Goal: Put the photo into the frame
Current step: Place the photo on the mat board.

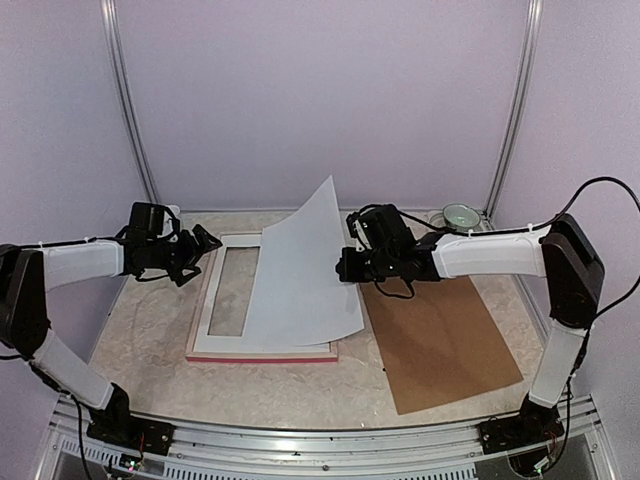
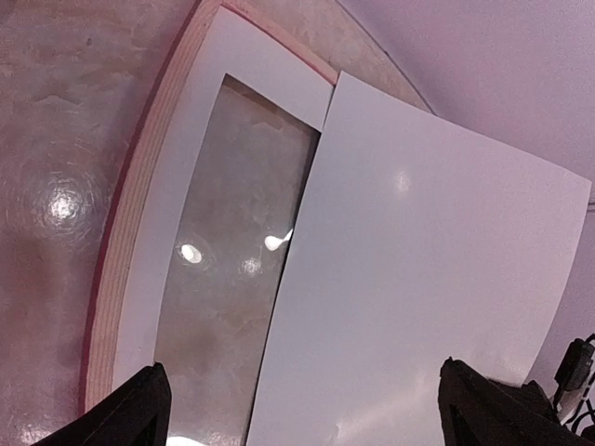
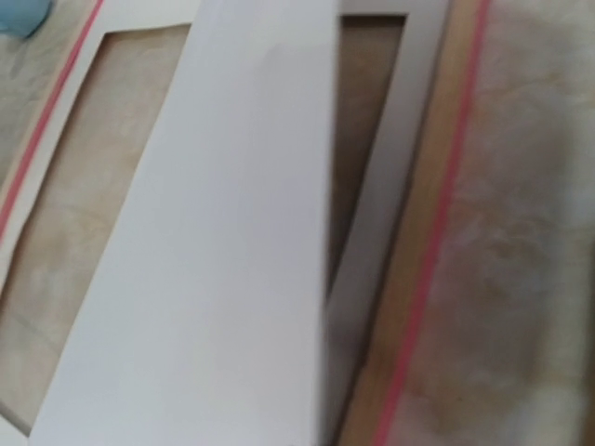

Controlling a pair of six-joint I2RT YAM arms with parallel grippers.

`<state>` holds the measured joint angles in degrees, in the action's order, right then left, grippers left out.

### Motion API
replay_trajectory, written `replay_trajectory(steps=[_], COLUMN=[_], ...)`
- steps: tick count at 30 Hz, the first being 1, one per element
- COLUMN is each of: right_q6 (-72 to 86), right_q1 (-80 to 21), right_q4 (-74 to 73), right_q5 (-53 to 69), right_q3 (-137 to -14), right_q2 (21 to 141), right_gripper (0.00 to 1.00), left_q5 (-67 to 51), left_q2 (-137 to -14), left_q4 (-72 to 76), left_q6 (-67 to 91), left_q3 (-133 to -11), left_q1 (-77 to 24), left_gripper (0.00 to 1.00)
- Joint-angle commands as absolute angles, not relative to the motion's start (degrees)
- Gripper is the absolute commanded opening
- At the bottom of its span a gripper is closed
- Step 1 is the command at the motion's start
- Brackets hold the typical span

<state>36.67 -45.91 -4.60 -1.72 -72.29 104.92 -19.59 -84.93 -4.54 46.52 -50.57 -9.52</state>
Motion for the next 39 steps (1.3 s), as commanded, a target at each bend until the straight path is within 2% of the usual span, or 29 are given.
replay_trajectory(steps=[1,19,32,39], right_q6=[38.75,40.37,42.41,44.05], right_q1=[-44.99,-44.21,-44.20,-44.20], right_q4=[-0.56,0.52,-2.60,-1.72], right_q5=[5.12,11.71,12.43,13.84], right_q3=[-74.35,-80.83,-86.78,-87.65], right_q2=[107.43,114.74,120.31,122.30], right_gripper=[0.00,0.00,0.08,0.09], left_q5=[-18.58,-22.09,-23.40,-24.26], left_q2=[-83.95,-86.24,-87.59,-88.14], left_q4=[-2.44,-0.44,1.99,2.73], left_q6=[45.13,45.91,46.56,47.19], left_q3=[-48.15,-45.82,-44.80,-44.21], left_q1=[-8.00,-5.88,-5.80,-5.80], left_gripper=[0.99,0.99,0.99,0.99])
